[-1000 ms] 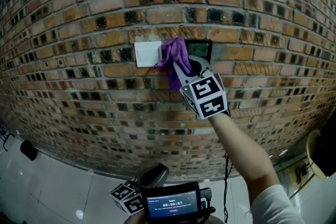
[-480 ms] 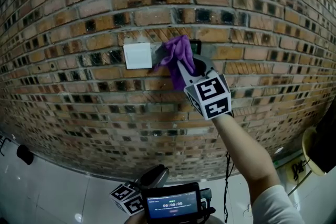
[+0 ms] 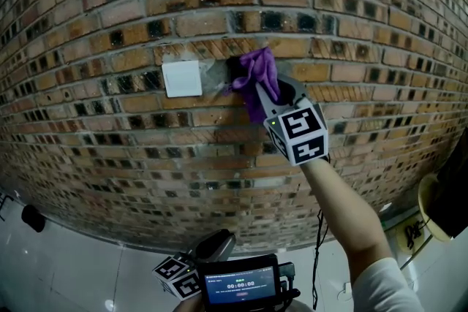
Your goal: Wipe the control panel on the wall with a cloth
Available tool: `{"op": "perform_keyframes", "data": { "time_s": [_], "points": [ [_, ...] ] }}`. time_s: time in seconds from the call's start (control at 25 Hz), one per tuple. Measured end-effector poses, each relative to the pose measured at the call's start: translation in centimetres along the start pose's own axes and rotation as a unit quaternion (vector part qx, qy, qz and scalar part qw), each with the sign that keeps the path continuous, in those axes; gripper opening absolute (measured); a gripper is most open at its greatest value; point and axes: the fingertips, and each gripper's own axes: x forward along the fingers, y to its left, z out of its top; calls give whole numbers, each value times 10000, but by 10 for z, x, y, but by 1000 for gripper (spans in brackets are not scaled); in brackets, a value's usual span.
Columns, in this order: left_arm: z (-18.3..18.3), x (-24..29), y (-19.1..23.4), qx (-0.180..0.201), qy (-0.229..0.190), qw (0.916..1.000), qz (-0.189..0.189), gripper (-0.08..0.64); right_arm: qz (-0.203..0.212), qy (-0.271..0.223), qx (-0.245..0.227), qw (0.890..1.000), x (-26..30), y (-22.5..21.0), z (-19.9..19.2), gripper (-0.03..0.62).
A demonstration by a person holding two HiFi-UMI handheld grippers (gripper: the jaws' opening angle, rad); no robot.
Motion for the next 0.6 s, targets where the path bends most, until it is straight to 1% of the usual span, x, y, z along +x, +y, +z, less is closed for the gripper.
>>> {"op": "perform_keyframes", "data": {
  "time_s": [0.4,0.6],
  "points": [
    [-3,6,-6,20,54,10000,-28,81,-197,80,-15,9998,-15,-23,-9,80],
    [-7,6,-4,54,100,9999,-23,81,-358,184,-63,9992,-24,-36,-16,80]
  ]
}}
